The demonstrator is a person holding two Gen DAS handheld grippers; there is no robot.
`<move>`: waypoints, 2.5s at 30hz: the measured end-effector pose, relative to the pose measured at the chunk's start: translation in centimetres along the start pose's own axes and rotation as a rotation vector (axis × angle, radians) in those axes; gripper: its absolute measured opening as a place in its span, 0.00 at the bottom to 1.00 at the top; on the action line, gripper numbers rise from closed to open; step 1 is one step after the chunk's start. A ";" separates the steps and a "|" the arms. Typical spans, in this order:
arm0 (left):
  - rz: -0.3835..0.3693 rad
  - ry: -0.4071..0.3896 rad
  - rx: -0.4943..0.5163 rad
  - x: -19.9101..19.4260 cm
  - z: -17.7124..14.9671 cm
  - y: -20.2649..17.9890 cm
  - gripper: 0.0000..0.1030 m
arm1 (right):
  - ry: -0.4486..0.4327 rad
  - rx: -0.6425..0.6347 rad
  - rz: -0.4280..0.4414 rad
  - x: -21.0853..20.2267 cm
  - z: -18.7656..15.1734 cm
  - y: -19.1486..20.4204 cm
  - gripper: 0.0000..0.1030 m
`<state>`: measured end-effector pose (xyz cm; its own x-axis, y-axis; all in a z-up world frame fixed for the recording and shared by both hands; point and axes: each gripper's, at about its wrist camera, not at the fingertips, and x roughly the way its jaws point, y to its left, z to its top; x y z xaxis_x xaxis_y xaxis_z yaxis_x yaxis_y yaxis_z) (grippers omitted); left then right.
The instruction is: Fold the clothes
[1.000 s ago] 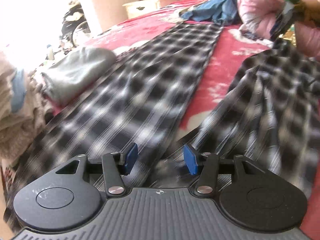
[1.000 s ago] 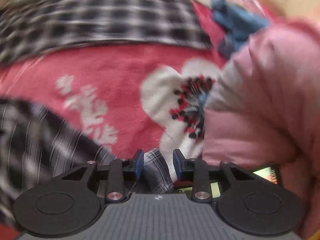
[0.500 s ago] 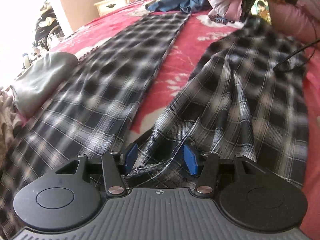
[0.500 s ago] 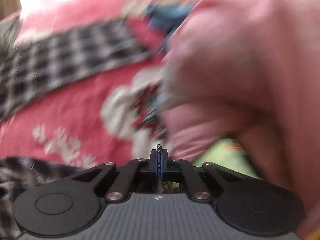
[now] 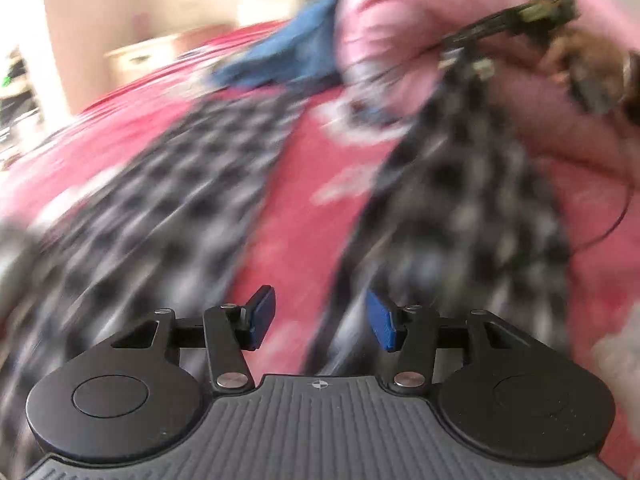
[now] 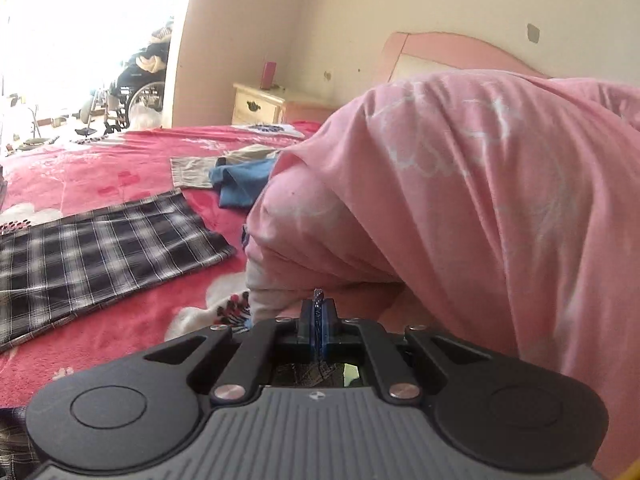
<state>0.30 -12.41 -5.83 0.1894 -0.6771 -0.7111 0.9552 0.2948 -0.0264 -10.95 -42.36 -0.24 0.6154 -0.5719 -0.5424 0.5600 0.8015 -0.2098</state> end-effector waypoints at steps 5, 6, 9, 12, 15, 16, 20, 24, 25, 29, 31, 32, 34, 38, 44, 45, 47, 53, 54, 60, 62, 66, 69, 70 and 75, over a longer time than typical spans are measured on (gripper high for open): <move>-0.141 0.005 -0.043 6.6 3.5 -1.6 0.57 | -0.032 0.012 0.019 0.6 -0.3 -0.1 0.03; -0.139 0.000 -0.060 7.3 3.4 -1.8 0.56 | -0.047 0.009 0.029 0.9 -0.3 0.0 0.03; -0.126 0.000 -0.102 8.4 2.9 -1.9 0.55 | -0.077 -0.069 0.047 2.0 -0.5 0.9 0.05; -0.112 0.014 -0.125 8.8 2.4 -1.5 0.55 | -0.123 -0.136 -0.020 2.0 -0.4 1.6 0.26; -0.096 0.019 -0.157 8.6 1.8 -1.0 0.55 | -0.185 -0.096 -0.037 0.5 0.0 0.7 0.30; -0.091 0.017 -0.166 8.6 2.0 -0.8 0.55 | -0.192 -0.085 -0.037 0.0 0.1 0.5 0.30; -0.063 -0.014 -0.221 7.9 1.8 0.2 0.55 | -0.200 -0.088 0.050 -2.5 -0.2 0.4 0.30; -0.014 -0.075 -0.322 5.8 2.1 2.7 0.55 | -0.160 -0.048 0.279 -4.9 -1.2 0.6 0.30; 0.006 -0.089 -0.344 4.8 2.0 3.5 0.55 | -0.133 -0.031 0.351 -5.4 -1.6 0.7 0.31; 0.097 -0.113 -0.449 -1.9 0.8 6.7 0.56 | 0.045 0.052 0.543 -6.0 -4.6 0.5 0.32; 0.161 -0.099 -0.488 -7.0 -1.1 7.5 0.56 | 0.170 0.122 0.587 -5.9 -6.8 -0.2 0.32; 0.196 -0.090 -0.506 -9.6 -2.2 7.7 0.56 | 0.232 0.163 0.596 -5.4 -7.8 -0.7 0.32; 0.291 -0.050 -0.560 -14.3 -5.1 7.1 0.56 | 0.367 0.278 0.591 -4.7 -10.3 -2.1 0.32; 0.491 0.039 -0.789 -23.1 -13.8 4.0 0.57 | 0.589 0.579 0.566 -3.3 -14.8 -5.4 0.35; 0.682 0.062 -1.291 -30.1 -27.2 -4.2 0.57 | 0.706 0.861 0.641 -3.4 -18.2 -6.8 0.37; 0.687 0.045 -1.333 -30.0 -28.3 -5.0 0.57 | 0.717 0.868 0.670 -3.5 -18.3 -6.5 0.39; 0.697 0.009 -1.413 -29.9 -30.4 -6.5 0.57 | 0.757 0.882 0.713 -3.3 -18.6 -5.5 0.39; 0.650 -0.185 -1.579 -28.8 -34.1 -6.1 0.57 | 0.839 0.986 0.725 -2.7 -20.8 -3.7 0.40; 0.647 -0.212 -1.597 -28.7 -34.6 -5.7 0.57 | 0.845 1.004 0.717 -2.7 -21.2 -3.5 0.39; 0.636 -0.359 -1.683 -28.6 -35.9 -3.6 0.57 | 0.843 1.099 0.690 -2.3 -22.3 -3.0 0.39; 0.641 -0.380 -1.686 -28.5 -35.9 -3.3 0.56 | 0.836 1.104 0.690 -2.1 -22.2 -2.8 0.40; 0.665 -0.373 -1.668 -28.4 -36.0 -3.2 0.55 | 0.832 1.100 0.688 -2.2 -22.2 -3.0 0.39; 0.678 -0.373 -1.659 -28.4 -35.9 -3.4 0.52 | 0.833 1.128 0.681 -2.4 -22.8 -3.8 0.38; 0.682 -0.372 -1.661 -28.3 -36.0 -3.4 0.50 | 0.839 1.135 0.680 -2.4 -23.0 -3.9 0.38; 0.700 -0.355 -1.650 -28.4 -35.9 -3.5 0.48 | 0.866 1.128 0.689 -2.4 -23.7 -3.2 0.39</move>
<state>-16.64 30.00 -10.78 0.6538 -0.1805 -0.7349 -0.4458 0.6929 -0.5667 -27.41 -39.42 -17.55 0.6463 0.4179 -0.6385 0.6688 0.0927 0.7376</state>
